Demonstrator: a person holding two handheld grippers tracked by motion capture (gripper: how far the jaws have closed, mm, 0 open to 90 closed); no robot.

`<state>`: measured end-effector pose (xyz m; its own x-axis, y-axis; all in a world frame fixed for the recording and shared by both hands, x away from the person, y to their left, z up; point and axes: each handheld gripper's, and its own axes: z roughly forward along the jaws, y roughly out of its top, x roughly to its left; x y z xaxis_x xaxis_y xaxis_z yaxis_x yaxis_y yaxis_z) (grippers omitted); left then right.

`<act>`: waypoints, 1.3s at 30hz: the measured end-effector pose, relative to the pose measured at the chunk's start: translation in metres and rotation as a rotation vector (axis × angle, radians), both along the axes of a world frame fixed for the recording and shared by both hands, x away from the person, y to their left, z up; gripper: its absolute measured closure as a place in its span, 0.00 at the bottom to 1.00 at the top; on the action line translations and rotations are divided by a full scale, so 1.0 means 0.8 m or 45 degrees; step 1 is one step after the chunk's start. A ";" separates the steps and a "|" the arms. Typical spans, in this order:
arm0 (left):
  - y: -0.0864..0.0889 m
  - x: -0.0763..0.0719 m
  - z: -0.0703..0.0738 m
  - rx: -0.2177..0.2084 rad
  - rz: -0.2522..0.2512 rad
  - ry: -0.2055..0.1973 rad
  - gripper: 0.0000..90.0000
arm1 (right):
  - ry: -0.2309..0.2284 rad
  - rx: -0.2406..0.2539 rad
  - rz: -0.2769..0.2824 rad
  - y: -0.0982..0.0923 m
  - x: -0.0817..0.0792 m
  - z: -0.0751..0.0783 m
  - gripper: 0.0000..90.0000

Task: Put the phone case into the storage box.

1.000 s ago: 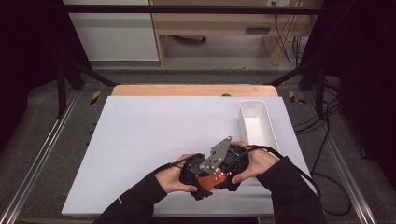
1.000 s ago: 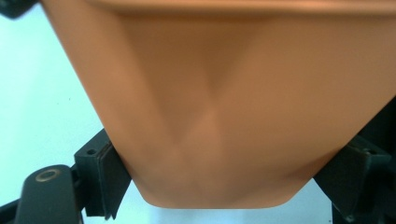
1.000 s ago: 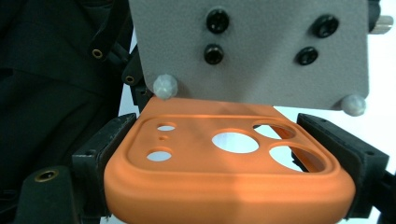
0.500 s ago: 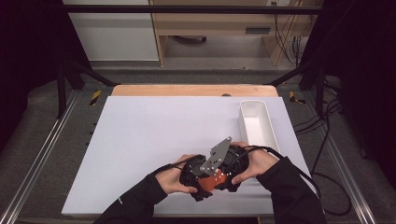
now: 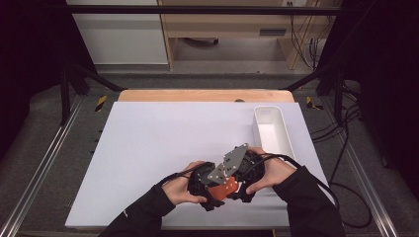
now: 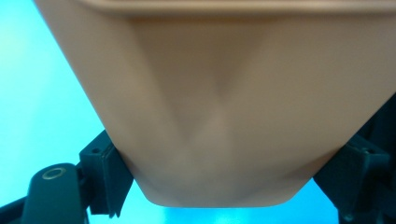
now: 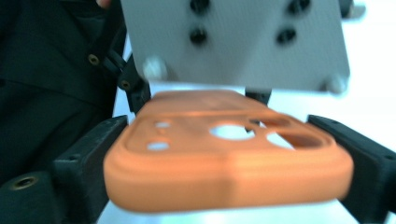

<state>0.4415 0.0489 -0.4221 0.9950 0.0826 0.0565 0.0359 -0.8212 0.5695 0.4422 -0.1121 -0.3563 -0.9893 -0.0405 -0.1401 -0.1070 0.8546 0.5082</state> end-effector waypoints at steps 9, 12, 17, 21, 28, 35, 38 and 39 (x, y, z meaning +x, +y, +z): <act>0.018 0.002 0.003 -0.087 0.037 0.001 0.18 | -0.004 0.122 -0.041 -0.010 0.000 0.012 0.03; 0.023 0.003 0.003 -0.100 0.045 0.000 0.18 | -0.008 0.150 -0.052 -0.014 0.001 0.013 0.02; 0.032 0.003 0.002 -0.132 0.060 0.002 0.18 | -0.009 0.203 -0.072 -0.022 0.001 0.014 0.02; 0.042 0.004 0.000 -0.171 0.077 -0.005 0.18 | -0.006 0.245 -0.093 -0.028 0.000 0.014 0.02; 0.055 0.007 -0.001 -0.257 0.101 -0.003 0.18 | -0.001 0.297 -0.114 -0.034 0.001 0.009 0.02; 0.068 0.008 0.002 -0.352 0.133 -0.022 0.18 | 0.003 0.348 -0.129 -0.037 0.001 0.004 0.02; 0.072 0.009 0.003 -0.380 0.139 -0.009 0.18 | 0.004 0.356 -0.131 -0.037 0.001 0.003 0.02; 0.074 0.009 0.003 -0.397 0.140 -0.008 0.18 | 0.003 0.360 -0.133 -0.037 0.001 0.002 0.02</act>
